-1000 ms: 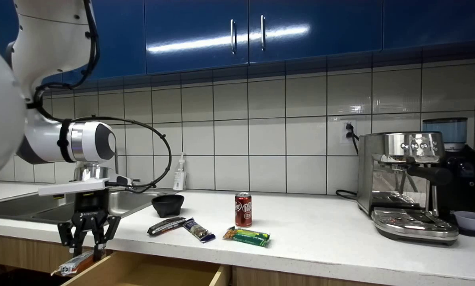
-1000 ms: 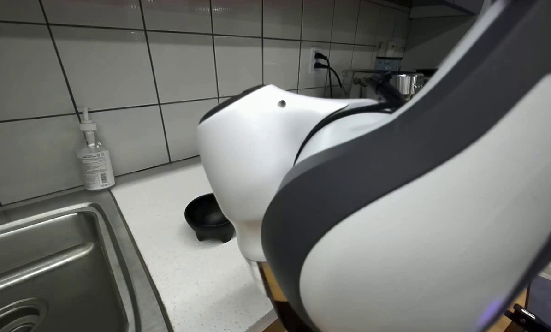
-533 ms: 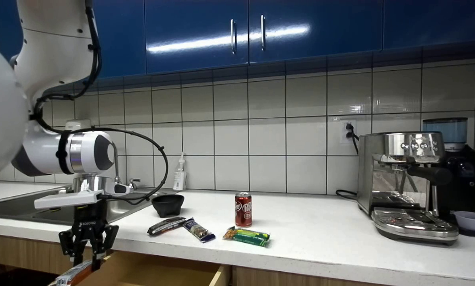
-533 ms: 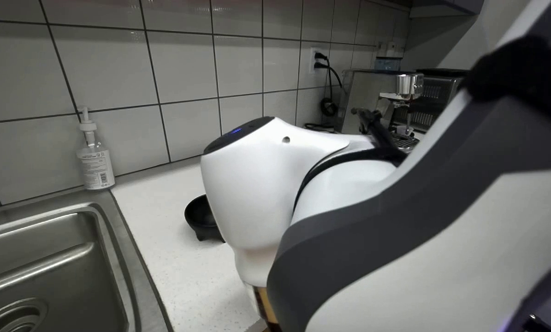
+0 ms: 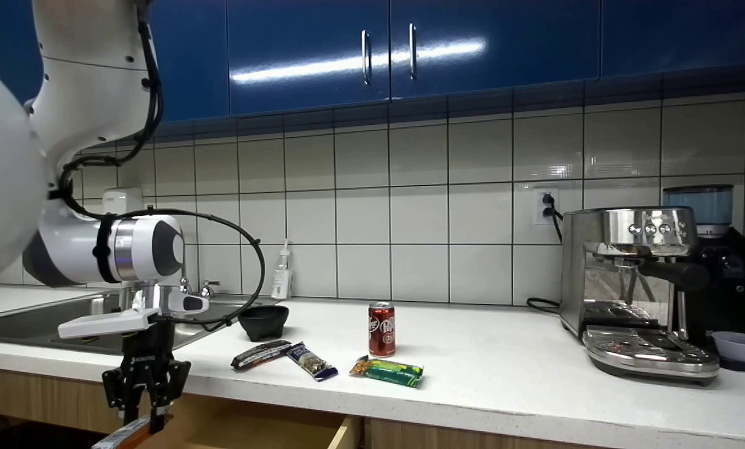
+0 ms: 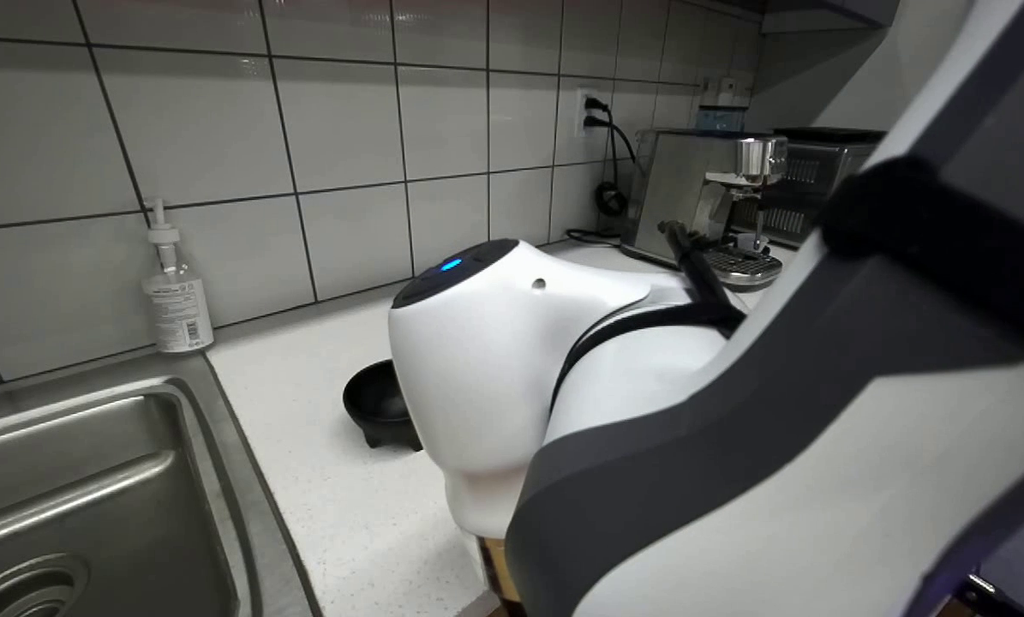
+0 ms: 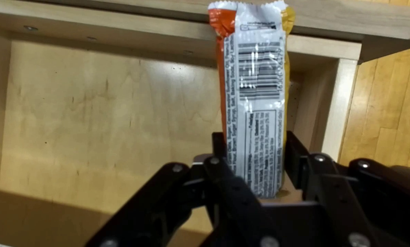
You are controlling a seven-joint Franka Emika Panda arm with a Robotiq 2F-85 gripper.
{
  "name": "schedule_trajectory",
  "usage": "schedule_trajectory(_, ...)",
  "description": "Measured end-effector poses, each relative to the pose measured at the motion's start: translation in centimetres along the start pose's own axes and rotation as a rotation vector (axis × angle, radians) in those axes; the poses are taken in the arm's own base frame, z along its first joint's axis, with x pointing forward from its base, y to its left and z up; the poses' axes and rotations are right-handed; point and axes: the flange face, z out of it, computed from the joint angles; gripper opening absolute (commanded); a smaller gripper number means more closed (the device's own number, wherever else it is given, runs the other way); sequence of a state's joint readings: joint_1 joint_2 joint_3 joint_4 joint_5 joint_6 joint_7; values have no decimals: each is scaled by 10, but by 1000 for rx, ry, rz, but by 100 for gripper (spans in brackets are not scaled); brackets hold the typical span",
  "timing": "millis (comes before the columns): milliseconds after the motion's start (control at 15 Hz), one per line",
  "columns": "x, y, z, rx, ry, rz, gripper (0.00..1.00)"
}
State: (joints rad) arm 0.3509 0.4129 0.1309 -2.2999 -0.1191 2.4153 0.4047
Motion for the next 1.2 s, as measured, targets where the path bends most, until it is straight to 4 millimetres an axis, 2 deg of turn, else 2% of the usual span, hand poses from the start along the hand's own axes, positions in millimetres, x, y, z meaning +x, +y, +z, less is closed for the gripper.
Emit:
schedule_trajectory(133, 1, 0, 1, 1, 4, 12, 19)
schedule_trajectory(200, 1, 0, 2, 1, 5, 17, 69)
schedule_trajectory(267, 1, -1, 2, 1, 6, 21, 69)
schedule_trajectory(533, 2, -1, 2, -1, 9, 29, 98)
schedule_trajectory(800, 3, -1, -12, 5, 35, 31, 100)
schedule_trajectory(1200, 1, 4, -59, 28, 108, 47, 100)
